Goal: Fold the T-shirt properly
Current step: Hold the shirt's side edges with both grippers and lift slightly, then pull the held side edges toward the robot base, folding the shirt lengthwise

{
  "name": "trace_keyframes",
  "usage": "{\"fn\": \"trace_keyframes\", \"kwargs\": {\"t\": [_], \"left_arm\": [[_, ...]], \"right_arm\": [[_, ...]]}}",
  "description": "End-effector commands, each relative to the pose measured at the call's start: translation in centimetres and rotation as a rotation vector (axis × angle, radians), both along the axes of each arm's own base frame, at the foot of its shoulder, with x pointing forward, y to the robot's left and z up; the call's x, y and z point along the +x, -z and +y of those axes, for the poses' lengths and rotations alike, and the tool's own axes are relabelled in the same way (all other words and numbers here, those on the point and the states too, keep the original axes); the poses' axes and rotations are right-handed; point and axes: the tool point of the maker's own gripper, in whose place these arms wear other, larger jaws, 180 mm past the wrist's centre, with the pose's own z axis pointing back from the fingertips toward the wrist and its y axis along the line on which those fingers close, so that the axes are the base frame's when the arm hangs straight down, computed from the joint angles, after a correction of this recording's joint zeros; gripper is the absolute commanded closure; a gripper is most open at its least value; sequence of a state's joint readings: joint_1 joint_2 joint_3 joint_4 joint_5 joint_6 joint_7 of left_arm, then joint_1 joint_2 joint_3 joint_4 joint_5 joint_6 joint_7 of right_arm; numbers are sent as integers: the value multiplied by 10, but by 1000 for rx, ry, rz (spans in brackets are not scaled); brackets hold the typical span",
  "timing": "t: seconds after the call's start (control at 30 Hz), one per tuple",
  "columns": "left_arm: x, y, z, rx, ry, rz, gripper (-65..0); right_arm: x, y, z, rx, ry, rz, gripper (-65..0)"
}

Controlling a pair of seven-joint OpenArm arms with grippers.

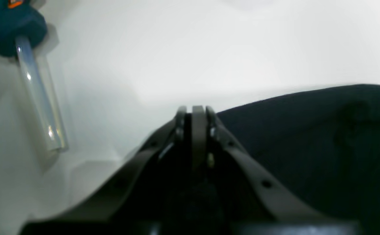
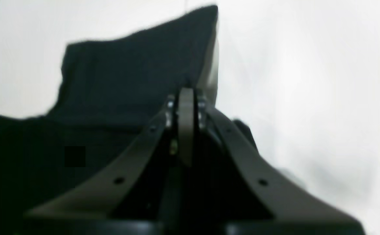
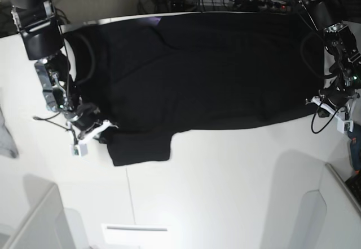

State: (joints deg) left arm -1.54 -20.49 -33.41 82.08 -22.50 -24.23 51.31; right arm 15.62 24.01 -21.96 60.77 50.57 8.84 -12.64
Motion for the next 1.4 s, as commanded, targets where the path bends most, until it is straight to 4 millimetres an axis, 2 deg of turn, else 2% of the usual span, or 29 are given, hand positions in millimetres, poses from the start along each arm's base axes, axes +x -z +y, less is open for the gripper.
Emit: {"fn": "trace_keyframes", "kwargs": {"t": [0.0,0.1,0.2,0.4,0.53,0.67,0.83,1.13,1.37], "left_arm": [[9,-19,7,28,6,-52,0],[6,-21,13,28,-15,-59,0],[0,-24,22,32,-44,-57,0],[-11,-42,16,72,-36,-79,0],[-17,-36,16,74,-35,-59,0],[-21,-34,15,66,-32,-55,0],[-30,-27,3,7,17,-57,0],[-47,-14,2,4,22,-10,0],[-53,-32,-7,65,70,-34,0]], "right_arm": [[16,-24,-7,-1,7,-74,0],[12,-32,1,11,-14,-99,0],[11,-42,-5,33,14,-126,0],[3,-43,-14,42,35,-110,0],[-4,-47,-15,53,43,-122,0],[-15,-53,-20,68,61,-141,0],[-32,-58,-28,76,73,-114,0],[-65,-62,-35,79,93,-118,0],[-91,-66,-40,74,106,-119,0]]}}
